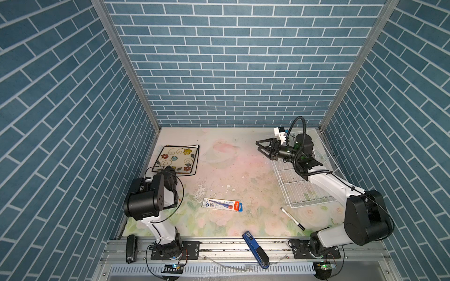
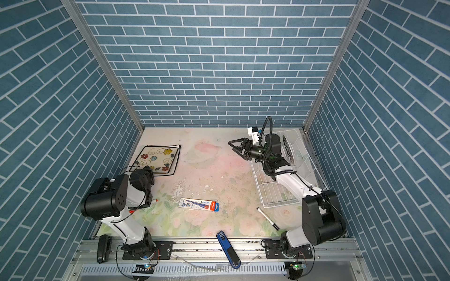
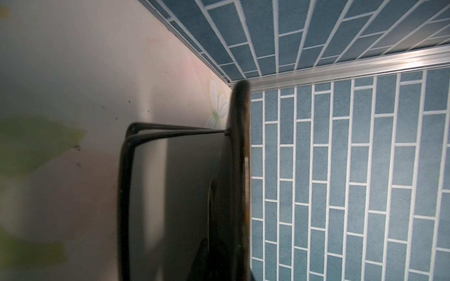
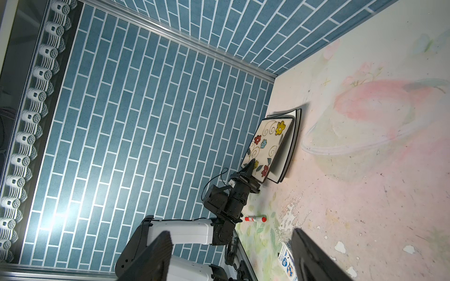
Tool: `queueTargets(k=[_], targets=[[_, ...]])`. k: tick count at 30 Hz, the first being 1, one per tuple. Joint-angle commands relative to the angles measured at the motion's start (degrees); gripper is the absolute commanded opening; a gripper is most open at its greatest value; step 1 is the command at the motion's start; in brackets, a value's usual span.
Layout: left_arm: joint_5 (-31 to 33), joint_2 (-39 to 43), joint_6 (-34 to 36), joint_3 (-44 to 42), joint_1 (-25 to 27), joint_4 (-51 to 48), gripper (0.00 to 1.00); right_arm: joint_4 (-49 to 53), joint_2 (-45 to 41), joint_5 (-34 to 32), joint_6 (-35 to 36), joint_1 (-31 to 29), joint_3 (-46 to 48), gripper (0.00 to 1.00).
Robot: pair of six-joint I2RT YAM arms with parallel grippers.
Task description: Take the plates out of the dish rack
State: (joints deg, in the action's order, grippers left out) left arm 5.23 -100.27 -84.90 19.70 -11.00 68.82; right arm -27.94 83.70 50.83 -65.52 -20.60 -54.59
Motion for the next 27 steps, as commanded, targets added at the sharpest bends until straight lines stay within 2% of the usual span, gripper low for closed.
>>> queueTargets(k=[1,8,23,27], targets=[[-0.3,0.4,-1.5,3.2,-0.3,11.7,0.10,-0.5,0.3,1.2,2.1,0.2,-3.1,0.78],[-0.9,-0.1,-1.9,3.2,-0.3,11.8,0.30,-0.5,0.1,1.2,2.0,0.1,-2.8,0.78],[-1.3,-0.1,-2.2,2.4,-0.3,11.6,0.37,-0.5,0.0,1.2,2.1,0.1,-2.8,0.78],[-3.2,1.2,-2.2,2.9,-0.3,7.0,0.40,-0.5,-0.4,1.2,2.1,0.2,-2.8,0.78]])
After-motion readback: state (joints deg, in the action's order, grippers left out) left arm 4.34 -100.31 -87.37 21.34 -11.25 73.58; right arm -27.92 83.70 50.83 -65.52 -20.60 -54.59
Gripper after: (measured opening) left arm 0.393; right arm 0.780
